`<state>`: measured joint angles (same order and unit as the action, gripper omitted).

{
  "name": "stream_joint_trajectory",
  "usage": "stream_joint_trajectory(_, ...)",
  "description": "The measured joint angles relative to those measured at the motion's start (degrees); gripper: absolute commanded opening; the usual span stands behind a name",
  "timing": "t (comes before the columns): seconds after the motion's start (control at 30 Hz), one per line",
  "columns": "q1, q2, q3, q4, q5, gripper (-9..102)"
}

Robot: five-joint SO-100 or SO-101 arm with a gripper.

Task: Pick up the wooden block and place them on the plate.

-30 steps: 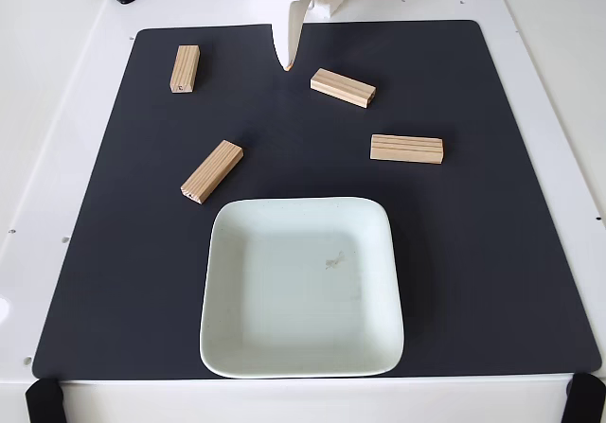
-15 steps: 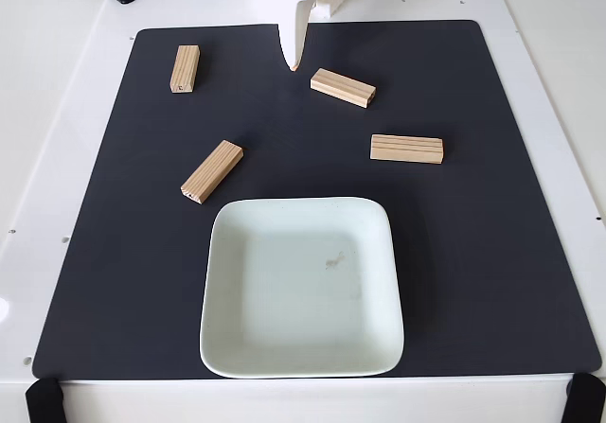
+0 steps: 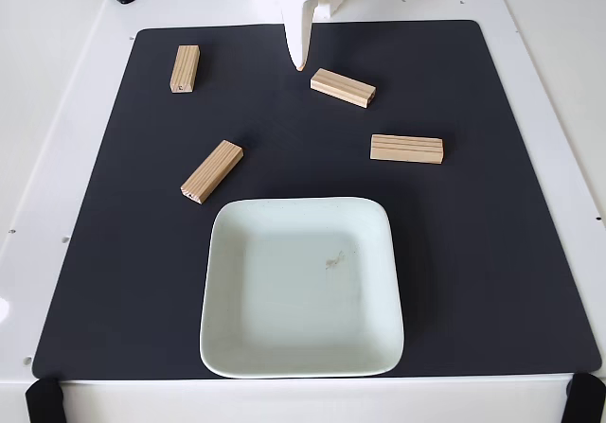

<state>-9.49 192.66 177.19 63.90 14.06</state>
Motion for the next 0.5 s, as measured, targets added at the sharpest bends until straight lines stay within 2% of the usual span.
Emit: stream_joint_trajectory(0.5,-2.11,0.0,-0.09,0.0,0.0,0)
